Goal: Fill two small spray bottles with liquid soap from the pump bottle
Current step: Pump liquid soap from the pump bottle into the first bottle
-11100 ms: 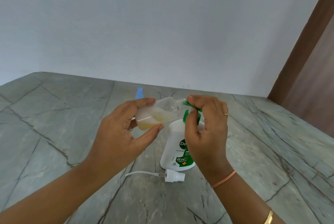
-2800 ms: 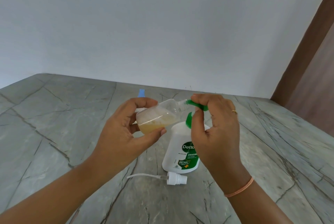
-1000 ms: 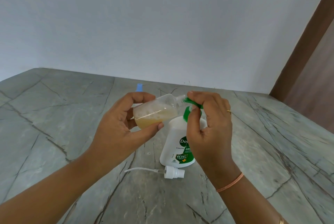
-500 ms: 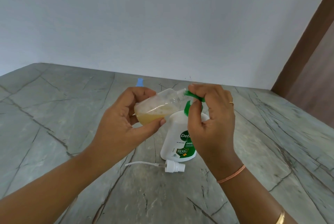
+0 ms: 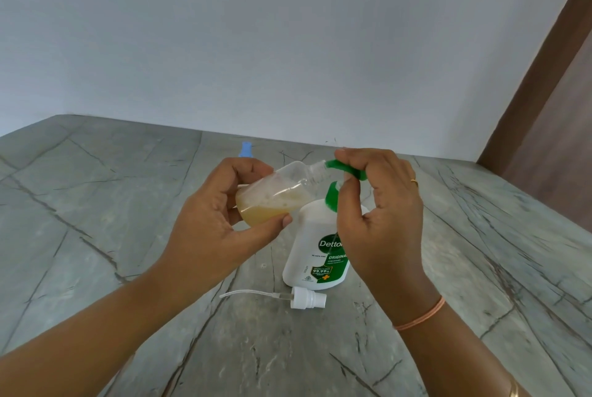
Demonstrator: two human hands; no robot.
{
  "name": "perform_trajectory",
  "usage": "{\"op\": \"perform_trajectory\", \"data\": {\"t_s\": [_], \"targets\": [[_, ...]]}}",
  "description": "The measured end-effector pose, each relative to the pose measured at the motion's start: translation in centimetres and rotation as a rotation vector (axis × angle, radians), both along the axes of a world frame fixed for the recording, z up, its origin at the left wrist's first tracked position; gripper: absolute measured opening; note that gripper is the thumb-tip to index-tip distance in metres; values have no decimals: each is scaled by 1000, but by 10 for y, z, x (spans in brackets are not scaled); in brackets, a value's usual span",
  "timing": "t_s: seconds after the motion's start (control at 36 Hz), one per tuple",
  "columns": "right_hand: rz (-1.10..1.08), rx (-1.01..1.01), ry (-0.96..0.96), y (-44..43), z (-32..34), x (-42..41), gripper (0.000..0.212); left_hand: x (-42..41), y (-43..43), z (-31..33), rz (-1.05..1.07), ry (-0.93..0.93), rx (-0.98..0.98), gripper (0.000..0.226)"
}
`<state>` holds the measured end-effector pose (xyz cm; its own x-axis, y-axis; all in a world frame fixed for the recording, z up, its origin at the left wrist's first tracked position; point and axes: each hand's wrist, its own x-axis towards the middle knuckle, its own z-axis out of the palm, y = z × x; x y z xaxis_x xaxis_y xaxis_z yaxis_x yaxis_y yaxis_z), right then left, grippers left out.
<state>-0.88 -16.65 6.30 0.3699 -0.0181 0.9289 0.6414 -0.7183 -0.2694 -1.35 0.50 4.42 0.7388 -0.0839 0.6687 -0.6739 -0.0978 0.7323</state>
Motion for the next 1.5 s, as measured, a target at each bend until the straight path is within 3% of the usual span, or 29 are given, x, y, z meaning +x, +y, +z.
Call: {"op": "perform_trajectory", "data": {"t_s": [1.5], "targets": [[17, 17, 22, 0, -1, 2, 25, 1, 1, 1, 13, -7, 1, 41]]}}
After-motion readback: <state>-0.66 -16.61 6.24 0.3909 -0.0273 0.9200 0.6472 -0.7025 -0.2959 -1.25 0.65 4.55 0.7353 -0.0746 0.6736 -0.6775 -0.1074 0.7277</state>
